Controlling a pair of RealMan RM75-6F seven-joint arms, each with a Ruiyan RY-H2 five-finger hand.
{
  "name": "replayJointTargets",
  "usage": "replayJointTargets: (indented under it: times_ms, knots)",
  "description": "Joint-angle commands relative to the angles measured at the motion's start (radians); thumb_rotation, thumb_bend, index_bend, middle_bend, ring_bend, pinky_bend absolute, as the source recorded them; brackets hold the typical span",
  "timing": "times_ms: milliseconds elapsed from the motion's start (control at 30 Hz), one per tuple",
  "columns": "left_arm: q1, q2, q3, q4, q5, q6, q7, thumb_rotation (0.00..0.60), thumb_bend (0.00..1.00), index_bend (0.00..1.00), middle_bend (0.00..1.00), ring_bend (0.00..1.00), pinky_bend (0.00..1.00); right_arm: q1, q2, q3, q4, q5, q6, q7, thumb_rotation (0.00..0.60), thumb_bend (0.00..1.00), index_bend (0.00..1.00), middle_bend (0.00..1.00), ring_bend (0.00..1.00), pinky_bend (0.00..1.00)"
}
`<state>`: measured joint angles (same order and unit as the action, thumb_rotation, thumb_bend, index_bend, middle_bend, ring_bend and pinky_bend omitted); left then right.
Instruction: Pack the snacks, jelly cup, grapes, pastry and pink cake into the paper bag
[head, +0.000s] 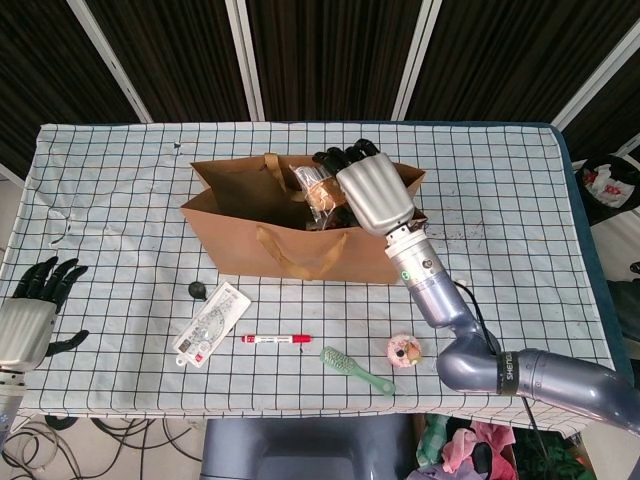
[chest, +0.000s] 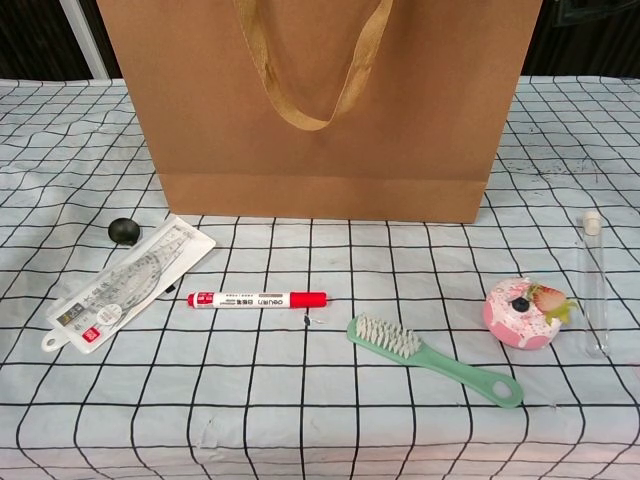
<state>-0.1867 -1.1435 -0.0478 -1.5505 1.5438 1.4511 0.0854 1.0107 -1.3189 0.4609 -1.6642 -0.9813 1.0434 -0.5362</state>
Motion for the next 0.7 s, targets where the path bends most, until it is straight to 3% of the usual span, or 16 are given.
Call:
replayJointTargets:
  times_ms: [33, 367, 567, 700]
  knots:
    - [0.001, -0.001, -0.001, 0.001, -0.002, 0.002, 0.002, 0.600, 0.09, 0.14, 0.08, 0.01, 0.09, -0.002, 0.028, 0.006, -0.045, 0.054, -0.011, -0.010, 0.600, 0.10, 0.10, 0.11, 0.20, 0.24]
    - [0.001, -0.004, -0.001, -0.001, -0.006, 0.001, 0.013, 0.600, 0.09, 0.14, 0.08, 0.01, 0.09, -0.023, 0.100, 0.018, -0.121, 0.065, 0.045, -0.018, 0.600, 0.10, 0.08, 0.08, 0.18, 0.23]
    - [0.002, -0.004, -0.003, -0.002, -0.007, 0.004, 0.012, 0.600, 0.09, 0.14, 0.08, 0.01, 0.09, -0.112, 0.163, 0.052, -0.177, -0.002, 0.241, -0.007, 0.600, 0.10, 0.08, 0.09, 0.19, 0.23]
    - [0.001, -0.007, -0.002, -0.001, -0.008, 0.001, 0.017, 0.600, 0.09, 0.14, 0.08, 0.01, 0.09, -0.219, 0.243, 0.038, -0.204, -0.014, 0.351, -0.016, 0.600, 0.12, 0.08, 0.10, 0.19, 0.23]
